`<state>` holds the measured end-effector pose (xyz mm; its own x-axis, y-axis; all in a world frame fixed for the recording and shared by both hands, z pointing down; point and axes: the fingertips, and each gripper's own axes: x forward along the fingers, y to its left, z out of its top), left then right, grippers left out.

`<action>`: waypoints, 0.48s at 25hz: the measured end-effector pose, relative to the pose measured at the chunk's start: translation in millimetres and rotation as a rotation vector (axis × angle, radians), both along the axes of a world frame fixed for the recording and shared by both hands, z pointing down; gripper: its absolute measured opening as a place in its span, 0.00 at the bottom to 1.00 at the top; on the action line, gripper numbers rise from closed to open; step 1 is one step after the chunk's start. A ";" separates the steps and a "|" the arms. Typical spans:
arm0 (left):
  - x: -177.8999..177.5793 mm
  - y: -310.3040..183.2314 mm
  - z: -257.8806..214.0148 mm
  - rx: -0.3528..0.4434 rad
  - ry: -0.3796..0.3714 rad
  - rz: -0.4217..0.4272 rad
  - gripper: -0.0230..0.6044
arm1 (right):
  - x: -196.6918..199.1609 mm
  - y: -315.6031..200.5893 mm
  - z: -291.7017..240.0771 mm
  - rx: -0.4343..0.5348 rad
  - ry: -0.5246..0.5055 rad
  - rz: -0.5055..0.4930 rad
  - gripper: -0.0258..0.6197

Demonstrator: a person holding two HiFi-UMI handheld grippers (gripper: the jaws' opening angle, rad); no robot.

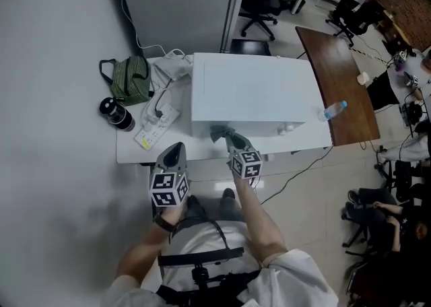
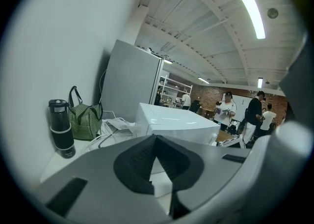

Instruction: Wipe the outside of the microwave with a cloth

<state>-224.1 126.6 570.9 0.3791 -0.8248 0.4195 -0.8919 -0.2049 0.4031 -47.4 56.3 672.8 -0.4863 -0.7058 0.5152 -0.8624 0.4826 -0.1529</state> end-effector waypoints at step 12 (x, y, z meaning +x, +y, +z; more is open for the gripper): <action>97.0 -28.2 -0.8 -0.024 -0.048 0.038 0.06 | 265.6 -10.4 -7.6 -0.020 0.040 0.383 0.06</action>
<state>-127.1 98.4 570.1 0.3887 -0.7998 0.4574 -0.9022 -0.2295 0.3653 218.2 45.9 665.1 -0.1690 -0.8220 0.5439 -0.9850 0.1218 -0.1220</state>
